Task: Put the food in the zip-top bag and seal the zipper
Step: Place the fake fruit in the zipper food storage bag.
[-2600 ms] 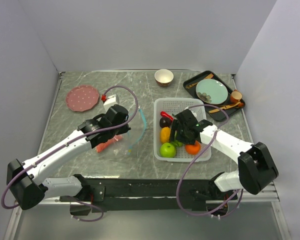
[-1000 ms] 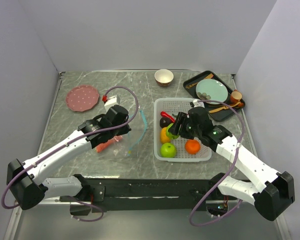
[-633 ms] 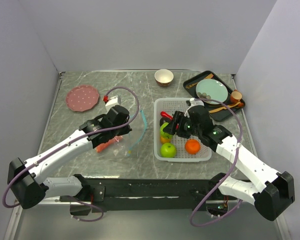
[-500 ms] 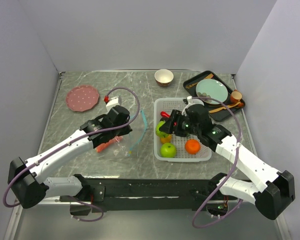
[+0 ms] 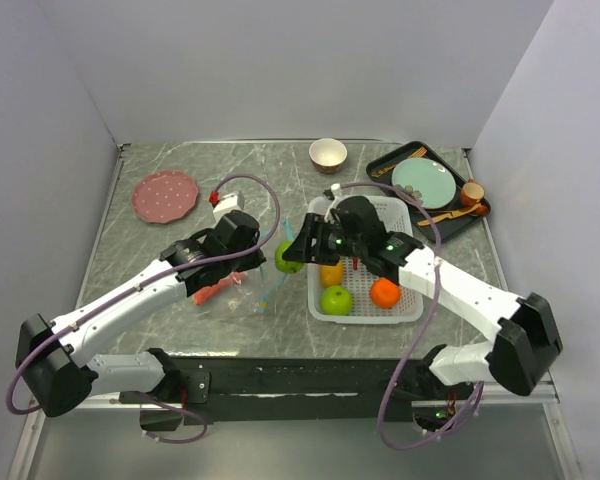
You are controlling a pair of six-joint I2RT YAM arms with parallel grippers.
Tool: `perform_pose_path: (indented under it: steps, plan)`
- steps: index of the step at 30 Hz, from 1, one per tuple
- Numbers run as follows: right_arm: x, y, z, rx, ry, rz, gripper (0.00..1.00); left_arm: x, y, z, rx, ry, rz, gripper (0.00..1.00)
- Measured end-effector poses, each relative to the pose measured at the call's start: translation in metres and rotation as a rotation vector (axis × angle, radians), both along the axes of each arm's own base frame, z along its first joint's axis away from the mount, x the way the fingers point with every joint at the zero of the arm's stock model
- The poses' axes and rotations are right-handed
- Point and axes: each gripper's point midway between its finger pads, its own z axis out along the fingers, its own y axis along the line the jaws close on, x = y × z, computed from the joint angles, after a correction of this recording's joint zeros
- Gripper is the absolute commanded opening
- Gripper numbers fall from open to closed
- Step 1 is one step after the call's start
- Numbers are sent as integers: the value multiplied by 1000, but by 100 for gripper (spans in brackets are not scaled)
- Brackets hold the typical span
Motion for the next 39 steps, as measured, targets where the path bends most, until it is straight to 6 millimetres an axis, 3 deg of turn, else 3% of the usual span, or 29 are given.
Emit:
perform_pose_path:
  steps: [6,11,15,21,27,32,36,39]
  plan:
    - [5,21,-12,-33,23,30,42,-1,-1,1,-8,1,-7,1]
    - [5,25,-8,-48,10,31,53,-2,-1,5,-17,-9,-6,1]
    - [9,30,-5,-78,-16,38,73,-1,4,7,-11,-19,7,1]
    - [8,25,-13,-131,-37,47,90,-2,5,12,-18,-27,9,1]
    - [12,10,-16,-203,-72,11,93,-3,13,19,-16,-49,28,1]
    - [17,-12,7,-221,-142,-81,100,-3,16,20,-10,-59,41,1]
    - [22,-43,26,-223,-201,-210,100,-3,18,23,-13,-68,48,1]
    - [24,-72,19,-273,-194,-309,100,-3,18,24,-15,-70,48,1]
